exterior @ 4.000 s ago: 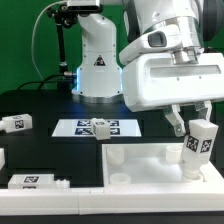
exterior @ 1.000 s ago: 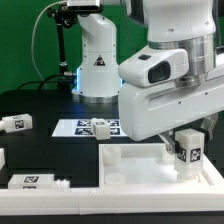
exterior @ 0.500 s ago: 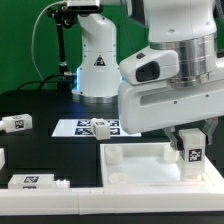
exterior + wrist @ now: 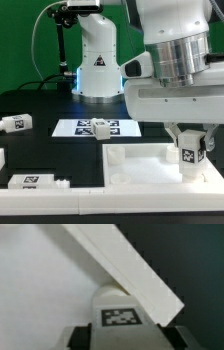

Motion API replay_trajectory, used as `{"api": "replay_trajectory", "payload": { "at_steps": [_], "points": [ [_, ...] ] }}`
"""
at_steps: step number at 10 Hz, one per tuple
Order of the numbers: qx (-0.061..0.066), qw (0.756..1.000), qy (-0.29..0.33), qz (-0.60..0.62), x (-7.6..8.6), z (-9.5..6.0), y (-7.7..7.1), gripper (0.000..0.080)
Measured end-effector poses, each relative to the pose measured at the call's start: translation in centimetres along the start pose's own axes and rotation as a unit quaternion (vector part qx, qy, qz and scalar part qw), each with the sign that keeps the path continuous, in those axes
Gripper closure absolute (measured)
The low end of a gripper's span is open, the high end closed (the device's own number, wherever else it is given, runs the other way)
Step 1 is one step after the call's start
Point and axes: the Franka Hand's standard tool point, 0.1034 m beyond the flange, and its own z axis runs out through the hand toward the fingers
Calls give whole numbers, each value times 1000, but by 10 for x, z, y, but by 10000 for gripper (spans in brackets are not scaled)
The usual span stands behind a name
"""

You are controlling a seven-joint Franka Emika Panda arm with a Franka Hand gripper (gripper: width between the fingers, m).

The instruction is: Assemble one leg

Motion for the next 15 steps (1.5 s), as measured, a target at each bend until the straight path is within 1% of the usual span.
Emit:
{"api": "replay_trajectory", "payload": {
  "at_steps": [2, 3, 4, 5, 6, 7, 8, 10, 11, 12, 13, 14, 15],
  "points": [
    [0, 1000, 0, -24, 0, 0, 0, 497],
    [-2, 999, 1, -39, -2, 1, -1, 325],
    [-8, 994, 4, -106, -8, 2, -4, 190],
    [-17, 977, 4, -212, -9, 2, -5, 162],
    [-26, 953, 7, -301, -10, -1, -8, 162],
    [-41, 929, 16, -368, -15, -4, -12, 152],
    [-41, 913, 14, -405, -16, -4, -13, 152],
    [-43, 880, 11, -473, -14, -4, -11, 151],
    [-50, 826, 13, -561, -9, -2, -9, 151],
    [-53, 790, 16, -611, -4, -3, -9, 151],
    [-53, 782, 15, -621, -2, -2, -7, 151],
    [-52, 787, 15, -615, -4, -2, -8, 151],
    [-51, 792, 15, -608, -4, -2, -8, 282]
  ]
}}
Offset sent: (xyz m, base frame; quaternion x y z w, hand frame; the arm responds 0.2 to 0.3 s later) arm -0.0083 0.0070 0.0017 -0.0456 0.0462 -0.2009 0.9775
